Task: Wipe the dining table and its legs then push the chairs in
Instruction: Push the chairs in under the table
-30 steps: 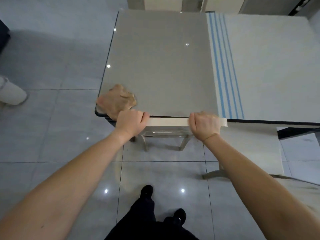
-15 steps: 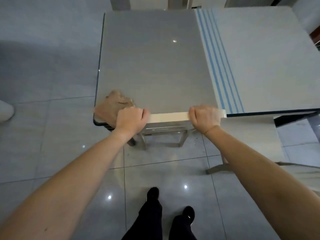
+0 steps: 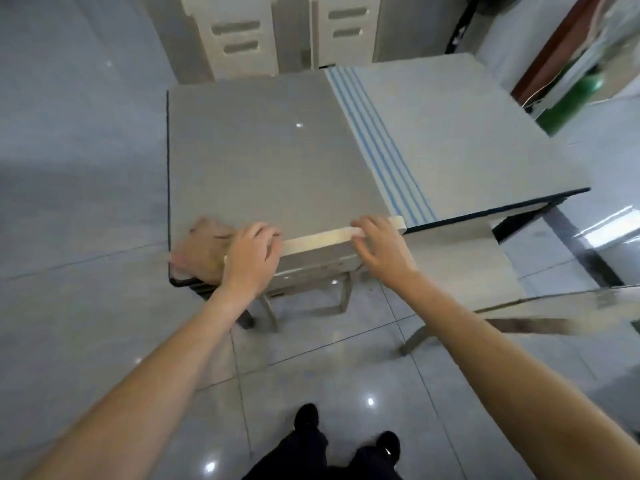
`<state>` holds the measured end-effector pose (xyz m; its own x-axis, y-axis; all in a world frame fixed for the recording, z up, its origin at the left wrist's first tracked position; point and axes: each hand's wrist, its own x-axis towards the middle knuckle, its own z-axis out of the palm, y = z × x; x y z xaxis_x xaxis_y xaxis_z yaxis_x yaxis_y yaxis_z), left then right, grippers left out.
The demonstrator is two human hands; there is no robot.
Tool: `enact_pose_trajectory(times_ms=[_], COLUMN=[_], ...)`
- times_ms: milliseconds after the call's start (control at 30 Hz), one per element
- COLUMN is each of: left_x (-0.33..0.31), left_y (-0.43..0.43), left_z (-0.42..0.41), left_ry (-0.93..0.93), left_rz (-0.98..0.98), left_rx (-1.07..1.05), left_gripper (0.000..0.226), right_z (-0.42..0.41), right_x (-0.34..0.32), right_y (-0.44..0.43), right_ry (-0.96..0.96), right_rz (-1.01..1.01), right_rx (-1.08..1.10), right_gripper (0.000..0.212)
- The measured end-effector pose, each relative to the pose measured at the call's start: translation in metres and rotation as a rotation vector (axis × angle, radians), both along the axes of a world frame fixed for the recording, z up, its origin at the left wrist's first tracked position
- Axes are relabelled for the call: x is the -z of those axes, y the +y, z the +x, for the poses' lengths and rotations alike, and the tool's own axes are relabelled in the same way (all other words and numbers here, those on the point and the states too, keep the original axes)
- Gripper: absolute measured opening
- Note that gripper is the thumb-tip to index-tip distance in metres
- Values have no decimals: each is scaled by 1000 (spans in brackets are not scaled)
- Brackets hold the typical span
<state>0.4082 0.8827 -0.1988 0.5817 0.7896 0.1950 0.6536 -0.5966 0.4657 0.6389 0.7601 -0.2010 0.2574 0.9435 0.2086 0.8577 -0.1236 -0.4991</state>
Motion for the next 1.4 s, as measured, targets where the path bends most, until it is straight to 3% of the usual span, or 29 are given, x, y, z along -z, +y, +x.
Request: enact_pose_trajectory(times_ms=[67,133,233,333,467,567,767,867,1100,1267,1400], left_x=[-5,5,44,94,137,154,158,162,137,148,158], left_y=[-25,-55,-106,-161,-200,-215,-264,-292,-335,-333,-321], left_z=[-6,-14,-34,-64,-94,-102,-52,-16,49,111,182], left_ry=[-136,-204,-119,-33,151,356,335,306,383,282,214], left_rz=[24,-132,-527,-893,-1101,-1132,-1246,-1287,-1178,-1253,-1268], left_rx=[36,74,60,-86,-218,-203,-325,-401,-153,-340,-368], left_gripper=[25,26,24,21,27,26,19,21,20,19,17], right_z=[-10,-21,-40,-59,-71,-75,-63,-40,36,96,157], right_x=[0,10,36,69,90,106,126,126,132,147,153], right_y=[-39,-85,-163,-248,-345,-412,-510,-534,-551,-549,-539], right_ry=[4,100,267,448,644,737,899,939,1010,1054,1059], right_rz=[14,-19,-154,-278,-323,-314,-267,-233,-138,-156,-157], right_rx=[56,154,395,628,921,1116,1407,1428,1398,1398,1370], right_gripper=[33,35,29,20,13,18,25,24,23,20,19])
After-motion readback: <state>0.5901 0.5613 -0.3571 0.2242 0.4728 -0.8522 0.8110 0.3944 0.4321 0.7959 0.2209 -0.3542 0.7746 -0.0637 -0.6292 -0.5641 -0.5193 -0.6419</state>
